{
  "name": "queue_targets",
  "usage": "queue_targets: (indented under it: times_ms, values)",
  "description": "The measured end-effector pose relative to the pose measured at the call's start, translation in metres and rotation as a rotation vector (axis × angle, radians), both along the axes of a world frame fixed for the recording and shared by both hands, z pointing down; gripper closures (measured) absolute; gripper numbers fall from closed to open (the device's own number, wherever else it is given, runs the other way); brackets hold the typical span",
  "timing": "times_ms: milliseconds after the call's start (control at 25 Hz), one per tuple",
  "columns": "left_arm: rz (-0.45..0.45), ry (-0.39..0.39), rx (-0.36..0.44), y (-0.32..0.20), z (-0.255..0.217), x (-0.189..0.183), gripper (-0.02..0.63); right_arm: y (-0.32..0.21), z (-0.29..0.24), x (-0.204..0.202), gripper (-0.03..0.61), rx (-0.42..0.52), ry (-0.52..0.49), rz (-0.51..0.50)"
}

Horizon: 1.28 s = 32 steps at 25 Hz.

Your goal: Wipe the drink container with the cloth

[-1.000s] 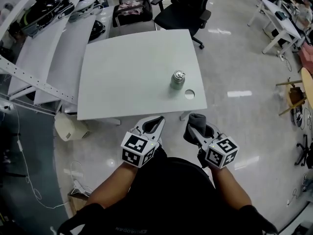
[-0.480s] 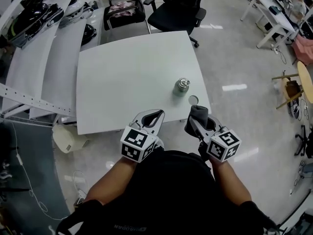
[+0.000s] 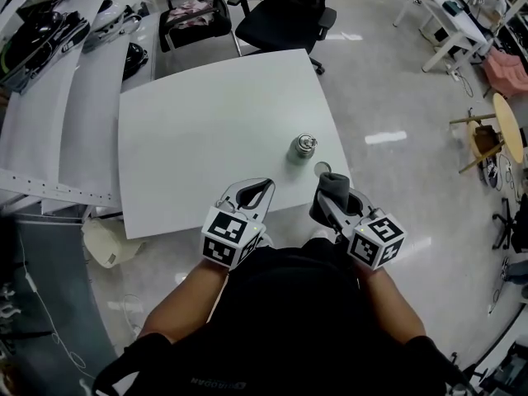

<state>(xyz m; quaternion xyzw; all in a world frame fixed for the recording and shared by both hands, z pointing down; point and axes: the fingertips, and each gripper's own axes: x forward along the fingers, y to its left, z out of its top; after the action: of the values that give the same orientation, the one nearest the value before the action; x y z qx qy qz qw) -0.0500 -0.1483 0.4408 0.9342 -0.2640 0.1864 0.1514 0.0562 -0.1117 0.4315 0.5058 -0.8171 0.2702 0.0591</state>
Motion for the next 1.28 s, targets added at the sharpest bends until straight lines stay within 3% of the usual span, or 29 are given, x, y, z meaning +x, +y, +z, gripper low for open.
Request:
queue_targets:
  times_ms: [280, 600, 720, 1000, 1120, 1280]
  values:
    - [-0.027, -0.007, 0.006, -0.013, 0.005, 0.01, 0.595, -0.019, 0.006, 0.009, 0.468, -0.01, -0.004, -0.032]
    - [-0.117, -0.039, 0.018, -0.038, 0.01, 0.027, 0.595, -0.069, 0.005, 0.031, 0.468, 0.002, -0.011, -0.121]
    - [-0.119, -0.097, 0.028, -0.047, 0.02, 0.037, 0.595, -0.093, 0.008, 0.034, 0.468, 0.007, -0.002, -0.17]
    - [-0.03, -0.274, 0.078, -0.059, 0.058, 0.066, 0.587, -0.146, 0.017, 0.018, 0.468, 0.036, 0.014, -0.291]
    - [0.012, -0.347, 0.082, -0.066, 0.079, 0.072, 0.46, -0.162, 0.02, 0.002, 0.468, 0.063, 0.036, -0.351]
    - [0.062, -0.359, 0.079, -0.076, 0.094, 0.09, 0.377, -0.172, 0.022, -0.014, 0.468, 0.088, 0.044, -0.415]
